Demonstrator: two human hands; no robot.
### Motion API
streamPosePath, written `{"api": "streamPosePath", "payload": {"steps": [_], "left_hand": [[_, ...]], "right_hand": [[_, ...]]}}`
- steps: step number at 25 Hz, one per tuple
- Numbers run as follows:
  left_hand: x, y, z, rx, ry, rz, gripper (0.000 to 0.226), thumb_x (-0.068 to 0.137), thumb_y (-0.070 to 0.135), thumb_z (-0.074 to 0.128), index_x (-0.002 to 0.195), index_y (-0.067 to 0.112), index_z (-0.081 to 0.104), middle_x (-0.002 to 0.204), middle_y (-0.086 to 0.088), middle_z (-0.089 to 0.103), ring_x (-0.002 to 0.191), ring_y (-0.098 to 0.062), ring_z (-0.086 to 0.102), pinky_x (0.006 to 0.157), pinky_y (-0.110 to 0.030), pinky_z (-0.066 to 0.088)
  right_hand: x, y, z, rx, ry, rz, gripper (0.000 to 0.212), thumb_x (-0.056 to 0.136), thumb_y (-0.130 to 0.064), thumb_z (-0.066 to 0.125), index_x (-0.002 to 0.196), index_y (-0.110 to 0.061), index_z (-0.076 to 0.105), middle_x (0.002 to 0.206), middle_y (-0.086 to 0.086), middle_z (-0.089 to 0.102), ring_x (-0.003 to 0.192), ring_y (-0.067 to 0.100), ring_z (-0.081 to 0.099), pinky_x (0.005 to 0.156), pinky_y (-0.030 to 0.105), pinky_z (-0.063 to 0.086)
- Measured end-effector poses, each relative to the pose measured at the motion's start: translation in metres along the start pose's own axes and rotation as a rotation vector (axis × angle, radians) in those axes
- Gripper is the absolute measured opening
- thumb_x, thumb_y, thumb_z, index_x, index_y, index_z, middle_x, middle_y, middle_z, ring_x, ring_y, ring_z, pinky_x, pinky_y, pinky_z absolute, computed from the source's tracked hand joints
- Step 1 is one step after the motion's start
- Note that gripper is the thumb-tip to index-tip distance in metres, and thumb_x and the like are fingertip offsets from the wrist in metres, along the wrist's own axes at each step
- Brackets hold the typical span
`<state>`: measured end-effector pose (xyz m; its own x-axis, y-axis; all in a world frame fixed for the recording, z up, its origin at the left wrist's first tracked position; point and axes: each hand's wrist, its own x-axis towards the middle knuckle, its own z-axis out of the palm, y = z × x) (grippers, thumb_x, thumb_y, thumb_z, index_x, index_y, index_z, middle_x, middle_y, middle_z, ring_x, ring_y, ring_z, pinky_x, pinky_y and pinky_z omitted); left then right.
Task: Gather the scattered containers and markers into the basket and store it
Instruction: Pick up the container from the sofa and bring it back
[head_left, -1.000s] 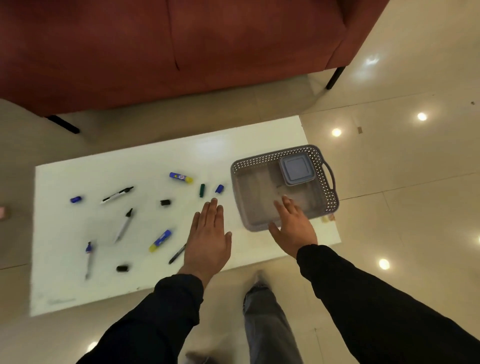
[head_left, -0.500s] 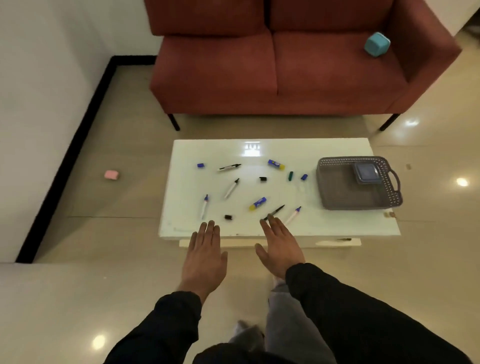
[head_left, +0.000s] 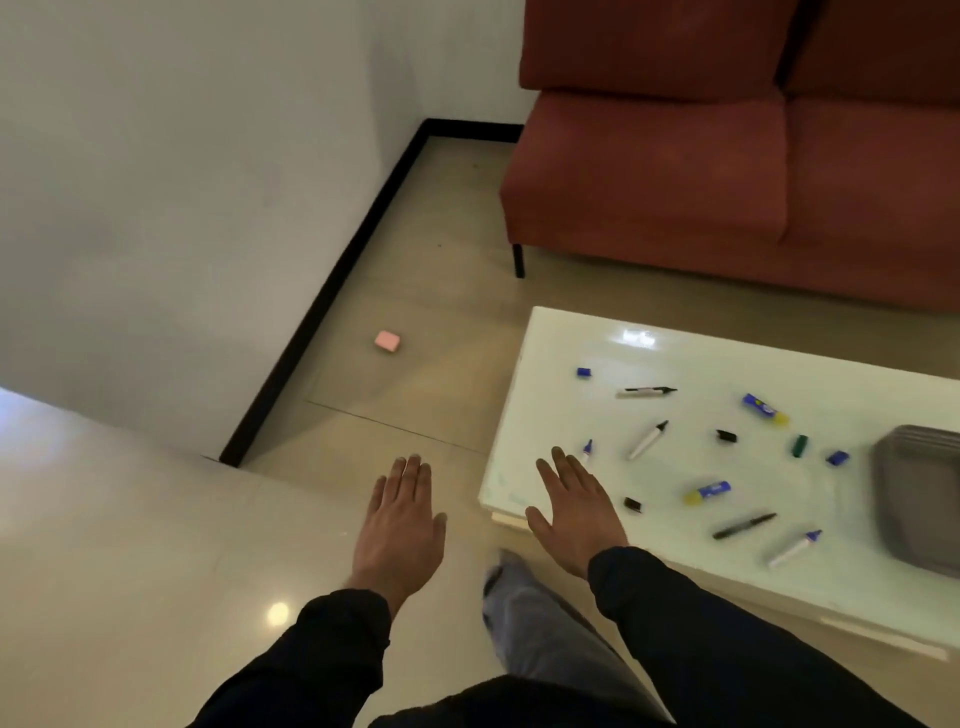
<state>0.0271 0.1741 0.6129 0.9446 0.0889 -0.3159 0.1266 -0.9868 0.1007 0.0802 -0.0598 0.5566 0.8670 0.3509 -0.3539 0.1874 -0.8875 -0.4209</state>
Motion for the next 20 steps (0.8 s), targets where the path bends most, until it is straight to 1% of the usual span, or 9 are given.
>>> {"api": "streamPosePath", "payload": {"steps": [2,4,8,13,15,18,20], "left_hand": [[0.032,-0.033,-0.018,0.022,-0.056,0.008,0.069,0.102,0.042,0.029,0.155,0.012,-0.003,0.164,-0.006,-0.008,0.150,-0.020,-0.011,0.122,-0.040,-0.002],[0.067,-0.059,-0.036,0.046,-0.047,0.020,0.068,0.102,0.042,0.029,0.155,0.012,-0.001,0.164,-0.006,-0.007,0.150,-0.020,-0.011,0.122,-0.040,-0.001],[0.144,-0.098,-0.071,0.022,-0.032,0.078,0.068,0.101,0.045,0.029,0.156,0.014,0.002,0.164,-0.004,-0.003,0.150,-0.019,-0.008,0.122,-0.039,-0.001],[0.262,-0.150,-0.101,0.029,-0.076,0.234,0.068,0.101,0.044,0.030,0.156,0.015,0.002,0.165,-0.003,-0.004,0.150,-0.018,-0.009,0.121,-0.039,-0.004],[0.312,-0.176,-0.120,0.019,-0.068,0.314,0.067,0.101,0.044,0.031,0.156,0.015,0.003,0.165,-0.003,-0.002,0.150,-0.018,-0.008,0.120,-0.037,-0.005],[0.376,-0.200,-0.159,0.009,-0.060,0.432,0.067,0.102,0.044,0.030,0.155,0.015,0.002,0.165,-0.002,-0.003,0.150,-0.017,-0.008,0.121,-0.038,-0.002],[0.415,-0.201,-0.181,0.009,-0.039,0.502,0.067,0.102,0.044,0.029,0.155,0.015,0.001,0.165,-0.003,-0.003,0.150,-0.017,-0.009,0.121,-0.037,-0.004]], "right_hand": [[0.044,-0.029,-0.006,0.043,-0.011,0.007,0.071,0.101,-0.050,0.037,0.160,-0.024,0.008,0.168,0.000,-0.006,0.155,0.021,-0.002,0.124,0.038,0.006],[0.081,-0.055,-0.014,0.036,0.000,0.021,0.071,0.101,-0.051,0.036,0.160,-0.024,0.007,0.169,0.001,-0.006,0.155,0.022,-0.002,0.124,0.040,0.005],[0.145,-0.104,-0.039,0.059,0.027,0.075,0.072,0.101,-0.054,0.035,0.160,-0.025,0.007,0.169,0.000,-0.005,0.155,0.021,-0.002,0.123,0.040,0.003],[0.252,-0.166,-0.062,0.103,0.147,0.184,0.072,0.100,-0.053,0.036,0.160,-0.025,0.006,0.169,-0.001,-0.004,0.155,0.019,-0.002,0.126,0.041,0.006],[0.294,-0.187,-0.072,0.102,0.208,0.261,0.073,0.100,-0.053,0.036,0.160,-0.026,0.005,0.169,-0.001,-0.005,0.155,0.019,-0.003,0.126,0.041,0.006],[0.332,-0.209,-0.099,0.099,0.271,0.380,0.074,0.100,-0.054,0.036,0.160,-0.026,0.005,0.169,-0.001,-0.005,0.155,0.020,-0.001,0.125,0.040,0.006],[0.353,-0.211,-0.119,0.096,0.292,0.439,0.074,0.099,-0.055,0.035,0.160,-0.026,0.005,0.169,0.000,-0.005,0.155,0.020,-0.001,0.124,0.040,0.005]]}}
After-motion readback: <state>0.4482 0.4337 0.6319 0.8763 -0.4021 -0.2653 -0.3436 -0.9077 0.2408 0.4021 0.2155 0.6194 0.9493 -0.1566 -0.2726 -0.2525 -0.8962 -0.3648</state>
